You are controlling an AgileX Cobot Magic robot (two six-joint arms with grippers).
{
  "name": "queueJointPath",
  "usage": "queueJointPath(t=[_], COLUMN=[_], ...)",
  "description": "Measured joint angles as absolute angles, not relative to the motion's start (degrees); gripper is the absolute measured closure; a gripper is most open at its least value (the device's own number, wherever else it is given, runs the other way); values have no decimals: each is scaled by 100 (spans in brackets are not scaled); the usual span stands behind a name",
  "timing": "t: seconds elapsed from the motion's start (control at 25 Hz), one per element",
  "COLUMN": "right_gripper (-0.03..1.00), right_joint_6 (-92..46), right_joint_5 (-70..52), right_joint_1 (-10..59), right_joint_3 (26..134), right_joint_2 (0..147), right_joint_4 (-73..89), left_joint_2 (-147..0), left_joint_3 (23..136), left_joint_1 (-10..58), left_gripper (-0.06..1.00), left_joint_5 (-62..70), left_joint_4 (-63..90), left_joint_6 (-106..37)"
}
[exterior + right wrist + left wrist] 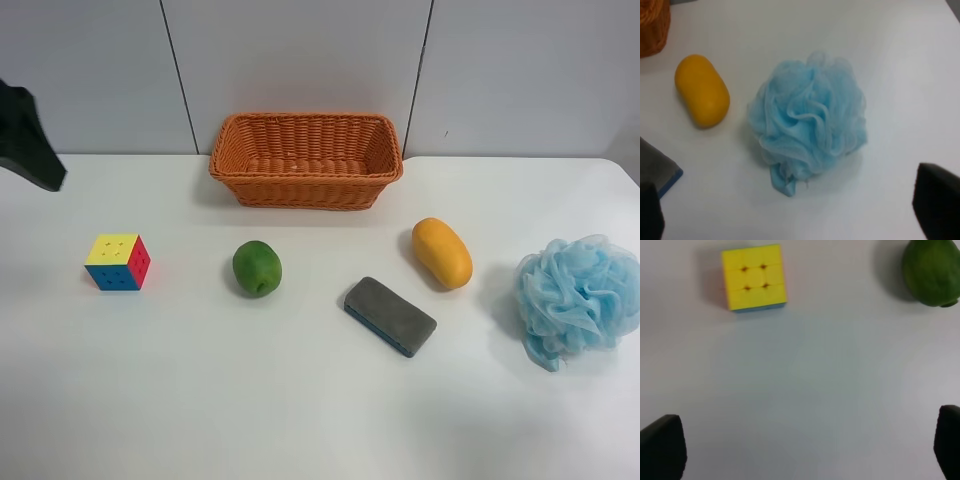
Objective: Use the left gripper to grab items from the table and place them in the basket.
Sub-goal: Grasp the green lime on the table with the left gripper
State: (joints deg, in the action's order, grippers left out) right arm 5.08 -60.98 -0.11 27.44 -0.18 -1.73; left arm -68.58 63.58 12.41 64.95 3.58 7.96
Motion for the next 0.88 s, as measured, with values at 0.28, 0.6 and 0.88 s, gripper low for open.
queueJointPath(t=[0.28,0.6,0.88], right_gripper=[-2,-2,-2], right_joint_6=[508,508,508], right_joint_5=[-6098,-6098,-6098], right_joint_1=[-11,-11,-11], right_joint_3=[2744,2744,2744], right_joint_2=[-18,-18,-18], right_joint_4=[-173,-173,-173], left_joint_2=[-8236,-9808,-10720], left_joint_3=[6639,7529,7734], left_joint_1=[2226,2698,2706], left_gripper=[-5,-5,-5], left_joint_5=[5800,5643,5285], left_joint_4=[303,328,725], left_joint_6=[1704,2004,2004])
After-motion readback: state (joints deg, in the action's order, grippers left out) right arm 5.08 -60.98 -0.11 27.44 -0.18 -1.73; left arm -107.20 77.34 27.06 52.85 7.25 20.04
